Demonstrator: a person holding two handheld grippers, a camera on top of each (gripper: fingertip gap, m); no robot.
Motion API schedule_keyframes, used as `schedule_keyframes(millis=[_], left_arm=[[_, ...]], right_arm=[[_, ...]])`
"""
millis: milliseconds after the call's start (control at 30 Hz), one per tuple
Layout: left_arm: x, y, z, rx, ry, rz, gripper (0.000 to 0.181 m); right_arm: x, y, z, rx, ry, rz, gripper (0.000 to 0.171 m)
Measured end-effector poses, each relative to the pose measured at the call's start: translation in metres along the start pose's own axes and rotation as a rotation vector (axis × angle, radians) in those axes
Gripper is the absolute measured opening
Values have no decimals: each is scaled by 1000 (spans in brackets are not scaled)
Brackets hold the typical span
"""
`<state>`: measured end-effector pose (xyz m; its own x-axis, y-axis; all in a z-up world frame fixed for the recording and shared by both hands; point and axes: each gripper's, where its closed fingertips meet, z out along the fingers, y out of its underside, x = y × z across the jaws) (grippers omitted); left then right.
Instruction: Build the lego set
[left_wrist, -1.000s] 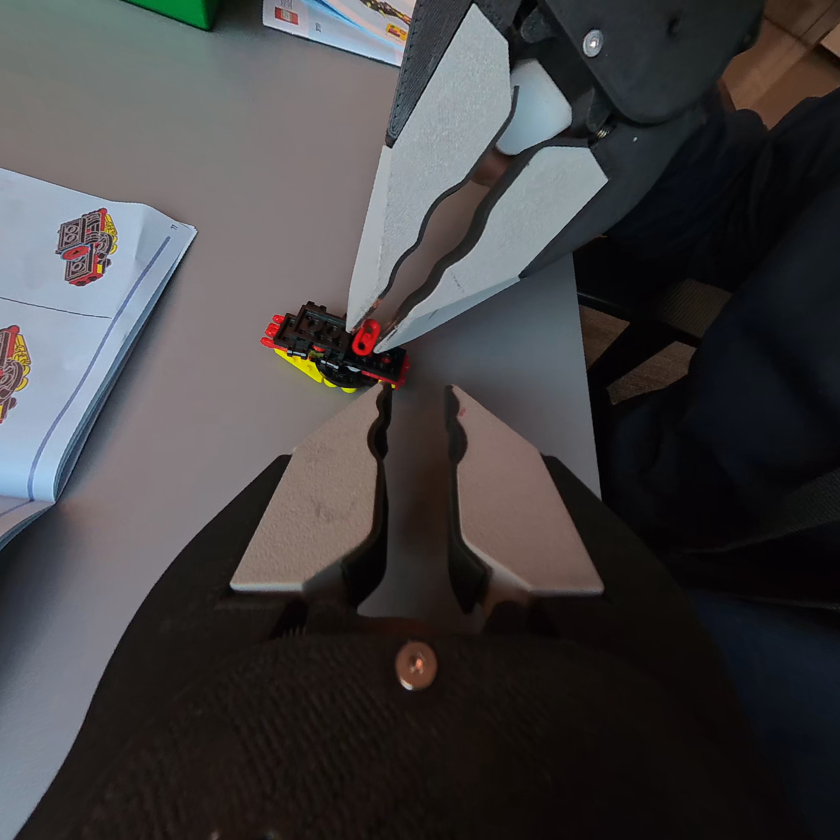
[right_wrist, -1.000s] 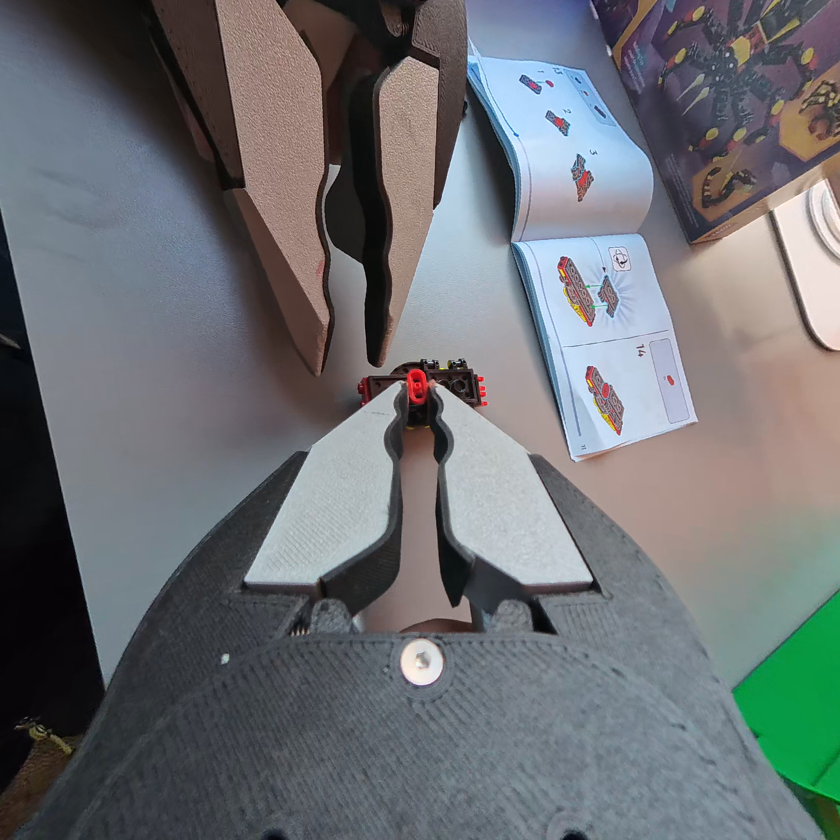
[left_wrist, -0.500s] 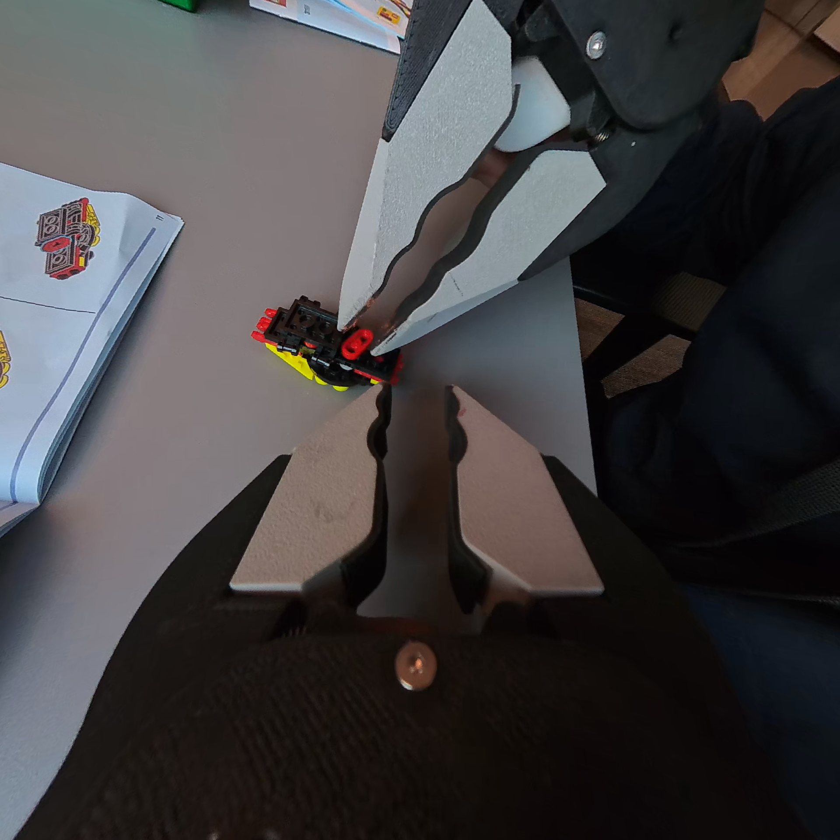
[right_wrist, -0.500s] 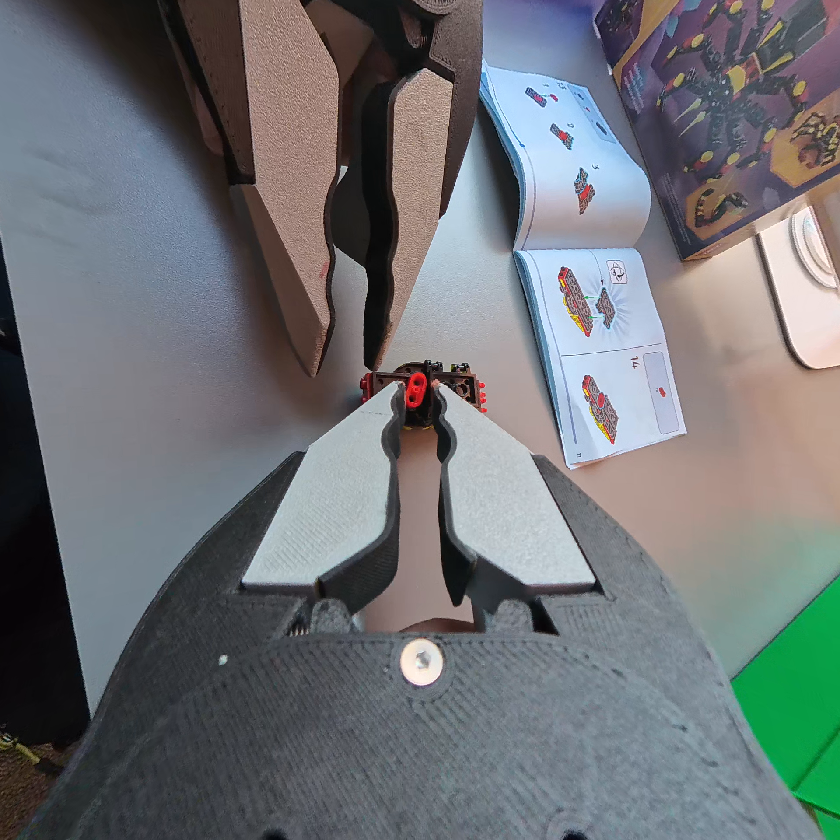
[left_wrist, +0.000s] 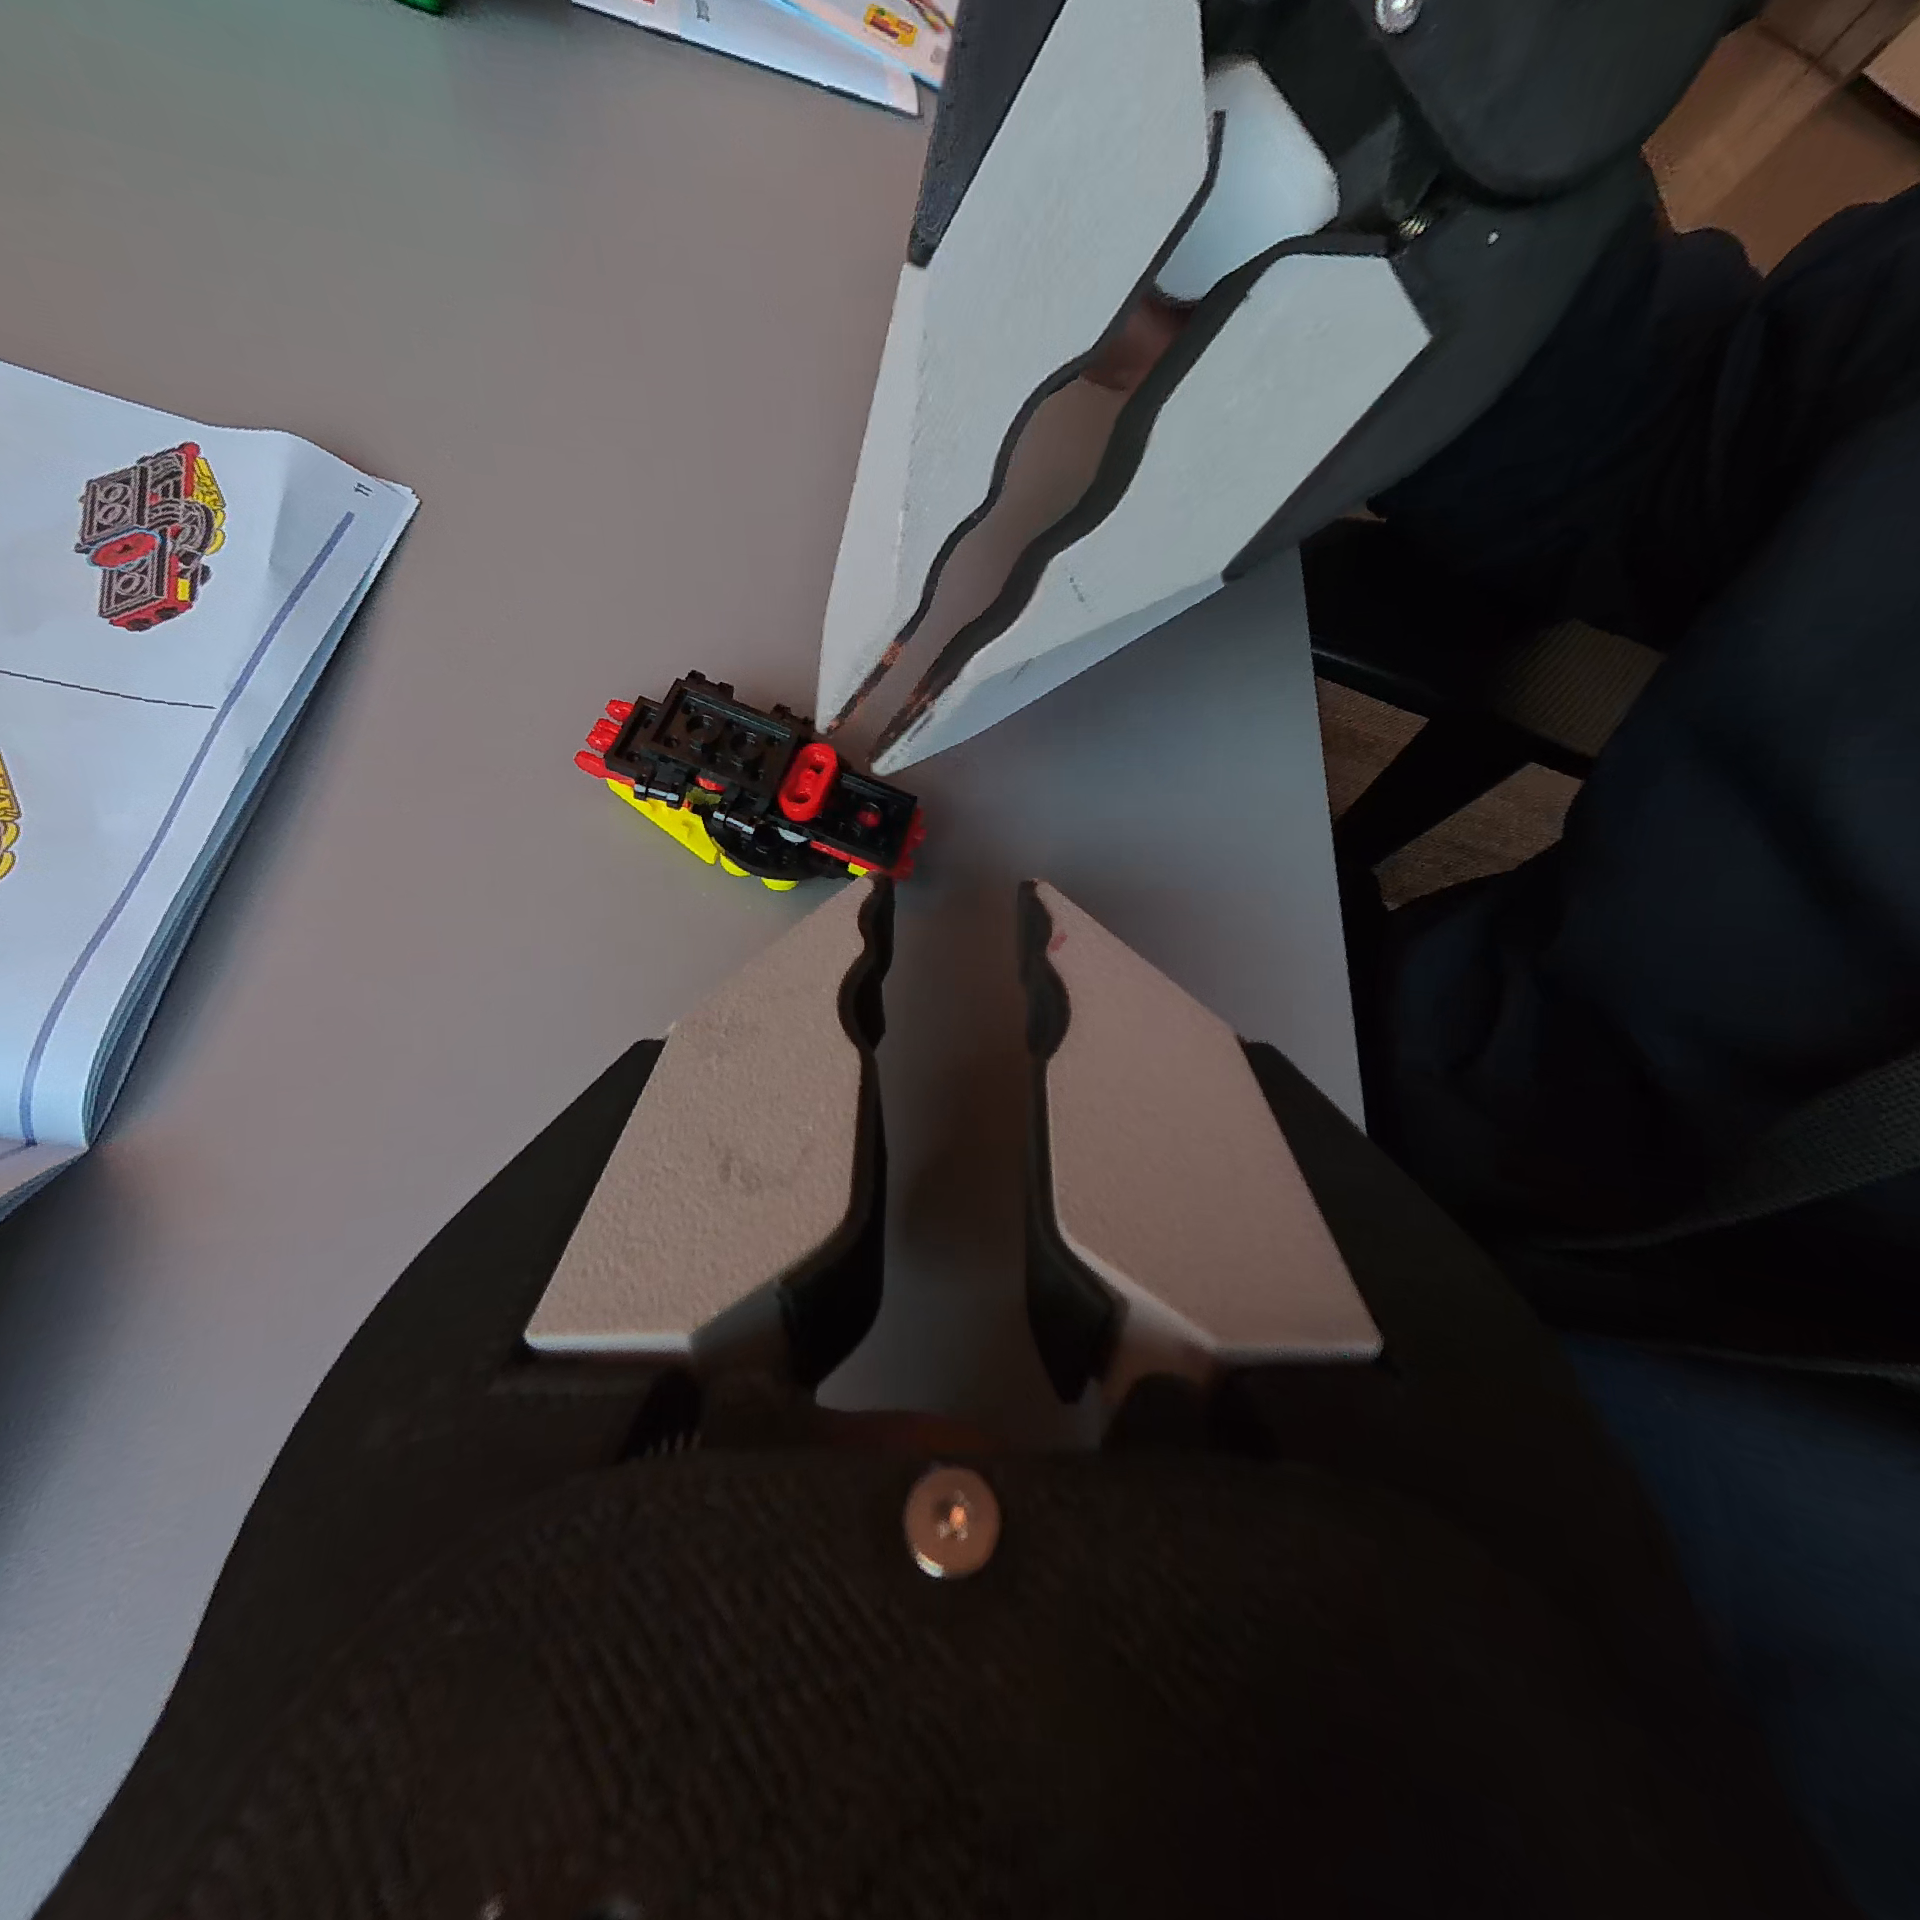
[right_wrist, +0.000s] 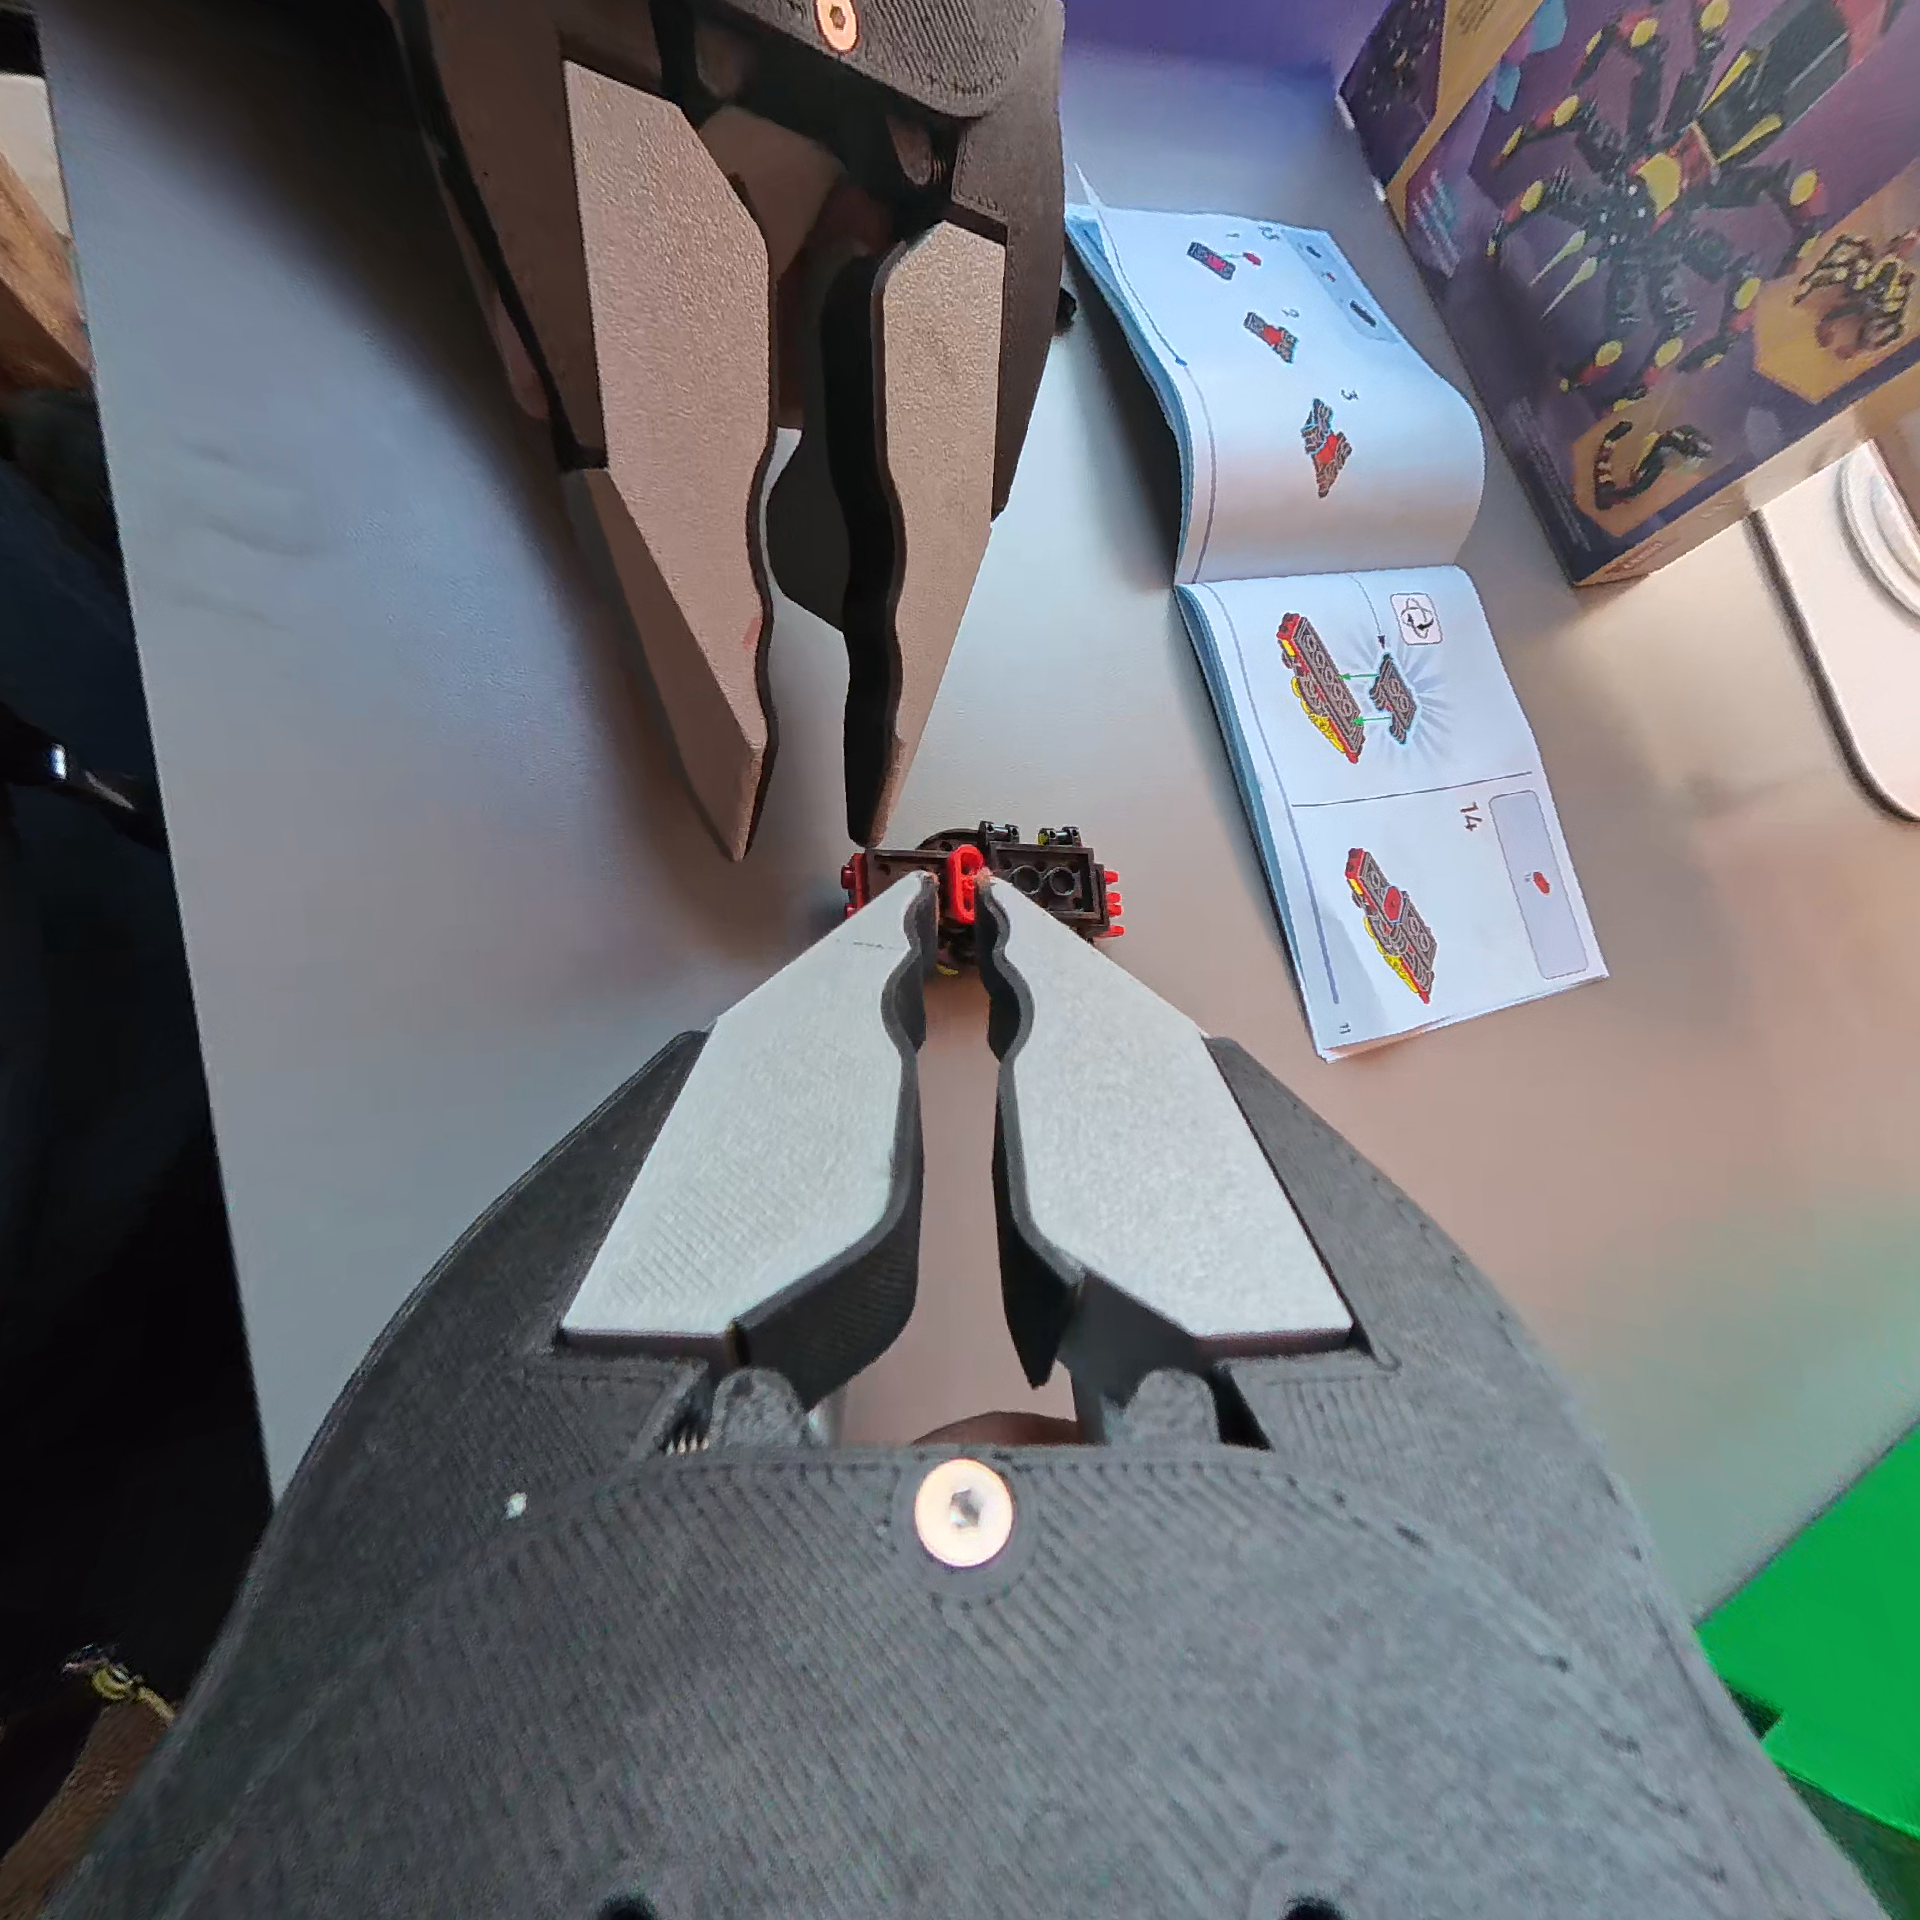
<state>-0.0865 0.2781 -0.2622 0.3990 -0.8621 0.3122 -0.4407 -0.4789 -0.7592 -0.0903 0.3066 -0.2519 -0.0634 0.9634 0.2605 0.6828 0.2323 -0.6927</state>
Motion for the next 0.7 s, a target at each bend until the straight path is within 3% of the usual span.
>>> schedule_keyframes(millis=[700], left_arm=[[0, 0, 0, -1, -1, 2, 22]], right_arm=[[0, 2, 8, -3, 12, -58, 2]])
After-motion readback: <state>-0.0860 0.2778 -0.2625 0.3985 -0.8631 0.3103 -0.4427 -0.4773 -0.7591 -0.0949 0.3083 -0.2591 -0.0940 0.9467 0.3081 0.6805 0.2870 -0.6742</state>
